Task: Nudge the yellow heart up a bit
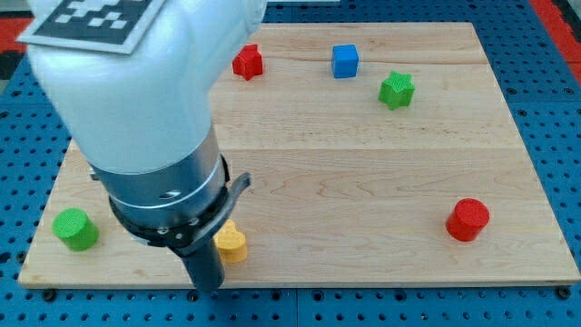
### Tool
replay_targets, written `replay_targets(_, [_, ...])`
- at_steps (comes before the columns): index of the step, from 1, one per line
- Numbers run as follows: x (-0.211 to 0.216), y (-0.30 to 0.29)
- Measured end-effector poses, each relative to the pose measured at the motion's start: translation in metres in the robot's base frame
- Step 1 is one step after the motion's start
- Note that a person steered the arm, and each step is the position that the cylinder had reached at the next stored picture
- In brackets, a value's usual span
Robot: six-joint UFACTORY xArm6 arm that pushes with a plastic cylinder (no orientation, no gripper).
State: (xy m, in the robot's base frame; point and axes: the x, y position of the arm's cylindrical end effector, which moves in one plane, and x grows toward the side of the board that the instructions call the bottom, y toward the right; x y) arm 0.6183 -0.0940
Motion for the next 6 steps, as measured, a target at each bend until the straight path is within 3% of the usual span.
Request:
replay_targets(1, [-0.002, -0.008])
replay_targets(2, [-0.003, 0.039])
replay_targets(3, [-0.031, 0.057])
replay_targets(4, [-0.002, 0.071])
replay_targets(6, [-0.022, 0.058])
